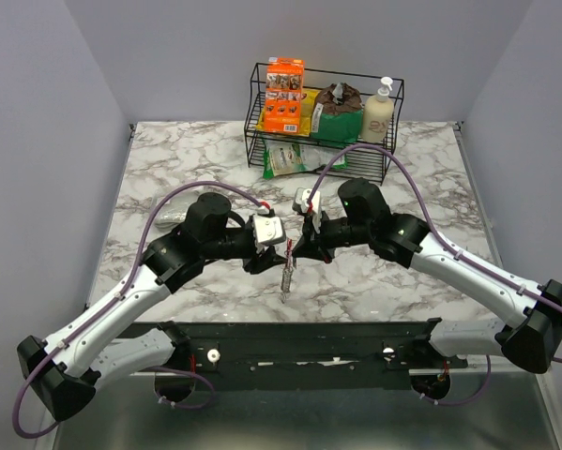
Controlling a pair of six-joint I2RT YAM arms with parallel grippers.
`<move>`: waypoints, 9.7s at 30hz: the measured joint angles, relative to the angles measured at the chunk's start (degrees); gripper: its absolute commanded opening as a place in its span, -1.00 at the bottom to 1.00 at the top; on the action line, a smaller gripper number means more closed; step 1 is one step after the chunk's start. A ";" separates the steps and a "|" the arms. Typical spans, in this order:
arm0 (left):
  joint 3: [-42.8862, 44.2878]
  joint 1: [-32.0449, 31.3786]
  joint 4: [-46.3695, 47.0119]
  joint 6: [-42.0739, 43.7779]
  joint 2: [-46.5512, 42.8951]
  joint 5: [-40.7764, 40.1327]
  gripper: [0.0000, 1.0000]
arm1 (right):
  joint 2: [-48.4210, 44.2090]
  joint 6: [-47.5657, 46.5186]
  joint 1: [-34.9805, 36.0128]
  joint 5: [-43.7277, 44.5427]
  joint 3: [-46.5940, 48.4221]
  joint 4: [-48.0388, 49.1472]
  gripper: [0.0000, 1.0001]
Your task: Put the keys on the keyring
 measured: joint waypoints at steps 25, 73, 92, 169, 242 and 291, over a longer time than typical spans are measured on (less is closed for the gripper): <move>-2.16 0.00 5.44 0.48 2.99 0.74 -1.00 | 0.04 -0.33 -0.11 0.28 0.00 0.00 -0.99; -37.07 0.00 70.14 -30.36 -18.38 -10.34 -1.00 | -12.33 6.45 -0.09 -1.07 -8.24 18.23 0.48; -37.35 0.00 74.03 -31.12 -15.87 -10.34 -1.00 | -9.81 10.27 -0.09 -2.80 -8.68 22.82 -0.21; -35.60 0.00 63.63 -27.63 -17.99 -11.15 -1.00 | -18.49 10.27 -0.09 3.52 -15.37 26.18 0.99; -49.53 -9.01 81.96 -32.28 6.73 -29.92 0.97 | -20.09 13.70 -0.09 14.16 -19.37 23.45 0.99; -25.14 -9.01 36.89 -48.57 12.81 -58.49 0.97 | -24.39 23.54 -0.09 34.88 -30.01 21.94 0.99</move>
